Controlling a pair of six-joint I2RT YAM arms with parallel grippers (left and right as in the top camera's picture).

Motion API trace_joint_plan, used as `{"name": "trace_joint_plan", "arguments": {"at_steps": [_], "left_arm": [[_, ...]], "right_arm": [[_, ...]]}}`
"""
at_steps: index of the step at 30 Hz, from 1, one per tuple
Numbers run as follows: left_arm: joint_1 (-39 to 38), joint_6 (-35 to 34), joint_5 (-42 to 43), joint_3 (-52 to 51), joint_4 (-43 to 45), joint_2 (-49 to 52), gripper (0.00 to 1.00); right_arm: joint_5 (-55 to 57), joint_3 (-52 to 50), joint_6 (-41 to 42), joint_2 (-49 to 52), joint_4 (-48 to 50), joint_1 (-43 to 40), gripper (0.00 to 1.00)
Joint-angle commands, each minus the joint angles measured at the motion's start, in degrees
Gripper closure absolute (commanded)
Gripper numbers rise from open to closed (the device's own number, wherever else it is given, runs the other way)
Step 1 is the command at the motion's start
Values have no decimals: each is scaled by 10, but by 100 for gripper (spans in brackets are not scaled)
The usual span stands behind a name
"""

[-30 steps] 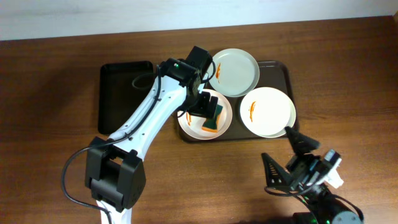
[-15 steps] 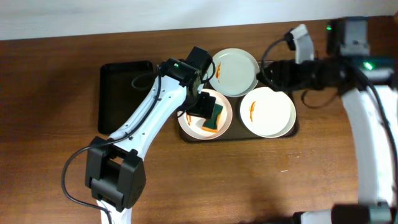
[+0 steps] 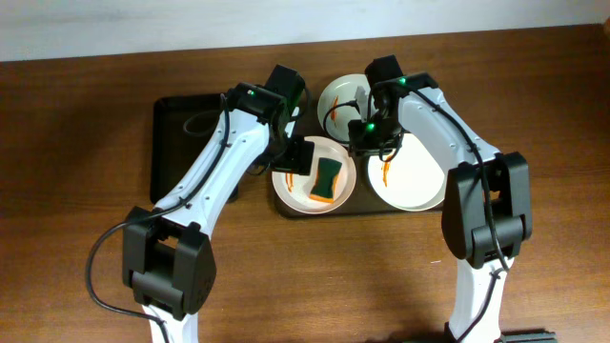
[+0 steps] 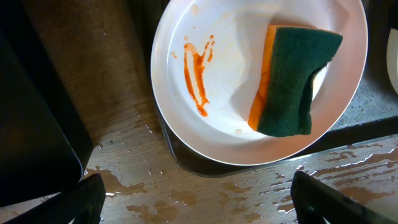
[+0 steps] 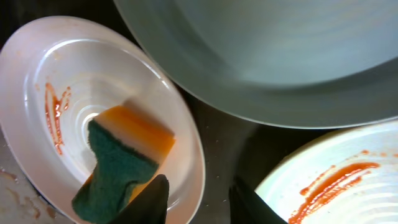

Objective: Clean dirty plates on tray and stack at the side
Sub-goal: 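Grasp the rim of the front-left plate with the right gripper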

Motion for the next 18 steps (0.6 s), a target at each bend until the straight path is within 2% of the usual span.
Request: {"name": "trace_joint_plan", "arguments": {"at_steps": [1, 5, 10, 15, 16, 18], "left_arm": [[-1, 0, -2, 2, -1, 5, 5], [-1, 0, -2, 2, -3, 5, 1], [-1, 0, -2, 2, -3, 5, 0], [-1, 1, -2, -8, -1, 5, 1], [-1, 0, 3, -14, 2, 5, 9], [-9, 1, 54, -15, 14, 5, 8]], "right_arm": [[21, -19, 6, 5, 12, 2, 69], [17, -61, 7, 5, 61, 6, 70], [18, -63, 9, 5, 96, 29, 71], [43, -65, 33, 5, 113, 30, 71], [43, -71, 33, 5, 118, 31, 71], [43, -103, 35, 5, 144, 32, 71]]}}
